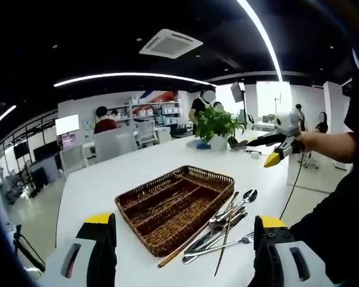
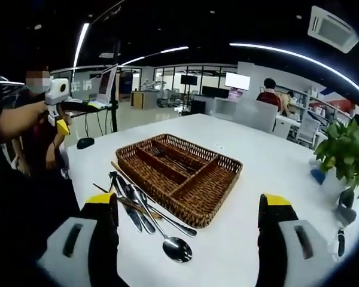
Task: Arrange the knives, forks, and spoons in their matching storage slots by inserting each utensil handle-first until every utensil is classified and aligned in the correct compartment
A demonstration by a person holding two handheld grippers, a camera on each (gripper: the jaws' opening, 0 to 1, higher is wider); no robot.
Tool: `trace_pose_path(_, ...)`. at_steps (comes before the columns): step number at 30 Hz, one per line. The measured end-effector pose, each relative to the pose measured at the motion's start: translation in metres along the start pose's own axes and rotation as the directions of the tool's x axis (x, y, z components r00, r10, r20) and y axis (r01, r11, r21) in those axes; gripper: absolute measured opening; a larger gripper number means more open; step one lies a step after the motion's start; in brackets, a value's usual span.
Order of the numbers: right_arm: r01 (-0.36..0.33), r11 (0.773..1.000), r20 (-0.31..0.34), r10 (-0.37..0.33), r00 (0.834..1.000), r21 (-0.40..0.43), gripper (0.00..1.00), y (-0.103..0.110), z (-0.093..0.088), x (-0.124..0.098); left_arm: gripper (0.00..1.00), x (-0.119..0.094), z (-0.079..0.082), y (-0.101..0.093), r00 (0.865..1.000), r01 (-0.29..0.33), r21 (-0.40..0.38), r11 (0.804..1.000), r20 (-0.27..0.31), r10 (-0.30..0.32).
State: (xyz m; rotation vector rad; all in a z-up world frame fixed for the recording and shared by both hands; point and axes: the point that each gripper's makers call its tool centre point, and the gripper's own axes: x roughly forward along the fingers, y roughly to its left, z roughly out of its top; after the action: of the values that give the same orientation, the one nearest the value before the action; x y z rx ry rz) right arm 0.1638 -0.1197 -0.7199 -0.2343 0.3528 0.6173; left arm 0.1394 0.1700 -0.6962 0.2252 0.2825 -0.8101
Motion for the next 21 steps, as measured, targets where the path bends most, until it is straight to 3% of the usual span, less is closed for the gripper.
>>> trace_pose_path(13,0.0,1.0,0.008,0.0,1.0,0.002,0.99,-0.001,0.003,-0.001,1.0,0.008,0.001,-0.004,0.999,0.025,0.018,1.0,-0.021,-0.025)
trace_pose_path(21,0.0,1.0,0.009,-0.001,1.0,0.007,0.99,-0.001,0.001,-0.002,1.0,0.02,-0.003,-0.011,0.993,0.092,0.115,0.989,-0.084,-0.082)
